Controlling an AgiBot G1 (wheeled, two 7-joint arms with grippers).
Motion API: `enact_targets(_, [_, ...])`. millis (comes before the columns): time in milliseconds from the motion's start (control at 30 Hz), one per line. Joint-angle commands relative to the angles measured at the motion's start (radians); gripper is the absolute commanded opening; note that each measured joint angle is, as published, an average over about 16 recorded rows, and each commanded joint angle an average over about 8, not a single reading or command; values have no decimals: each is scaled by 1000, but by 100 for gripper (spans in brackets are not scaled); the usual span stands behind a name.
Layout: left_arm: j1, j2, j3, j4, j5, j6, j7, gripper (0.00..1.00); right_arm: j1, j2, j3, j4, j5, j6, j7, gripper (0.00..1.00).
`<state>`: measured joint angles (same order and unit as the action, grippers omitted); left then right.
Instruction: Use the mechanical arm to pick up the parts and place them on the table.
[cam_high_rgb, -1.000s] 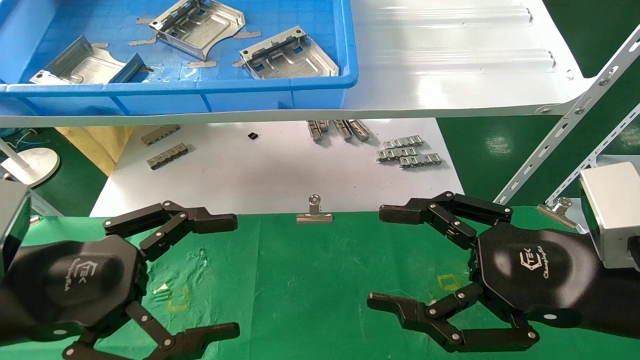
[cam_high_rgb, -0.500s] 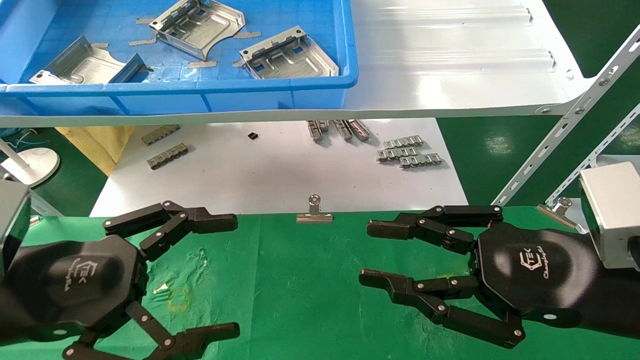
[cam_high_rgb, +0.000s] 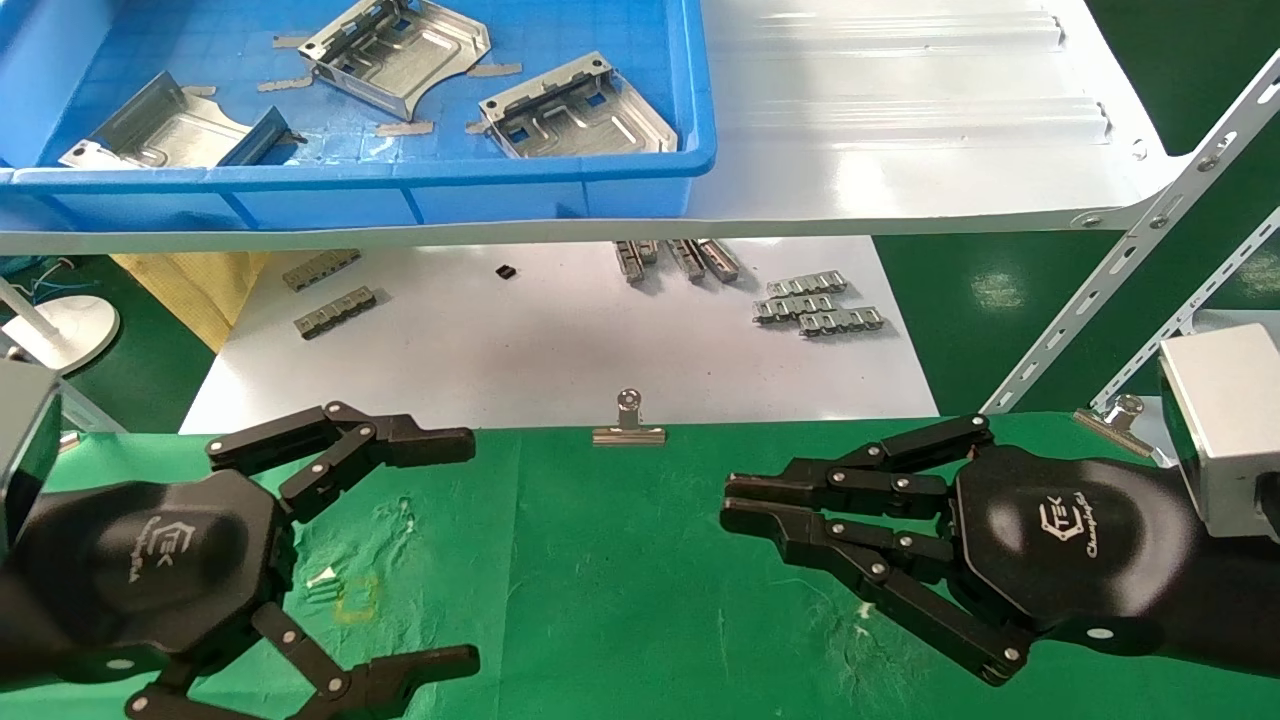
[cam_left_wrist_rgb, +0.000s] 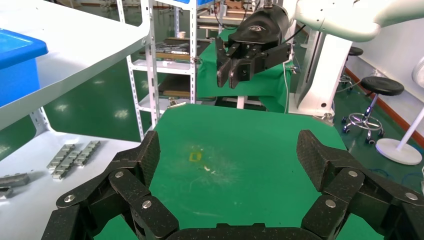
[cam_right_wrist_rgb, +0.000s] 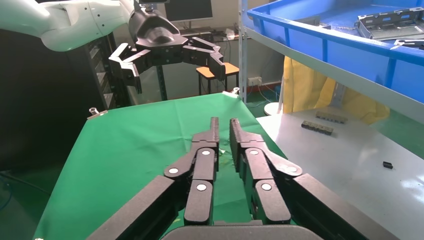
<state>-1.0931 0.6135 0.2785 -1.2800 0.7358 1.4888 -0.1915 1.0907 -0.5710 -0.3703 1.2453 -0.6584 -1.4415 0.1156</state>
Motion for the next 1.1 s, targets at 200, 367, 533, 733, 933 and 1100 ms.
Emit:
enact_targets(200, [-84, 16, -4, 6, 18, -31, -20, 100, 0, 0, 0, 0, 0, 0, 0, 0])
enact_targets(367, [-261, 74, 11, 69, 79, -72, -40, 100, 0, 0, 0, 0, 0, 0, 0, 0])
enact_targets(533, [-463, 171, 72, 266, 202, -90, -36, 100, 0, 0, 0, 0, 0, 0, 0, 0])
enact_targets(733, [-703, 307, 150, 617, 387, -201, 15, 100, 0, 0, 0, 0, 0, 0, 0, 0])
enact_targets(933, [-861, 428, 215, 917, 546, -401, 70, 100, 0, 0, 0, 0, 0, 0, 0, 4])
enact_targets(1100, [-942, 486, 263, 1067, 628, -462, 74, 60, 0, 0, 0, 0, 0, 0, 0, 63])
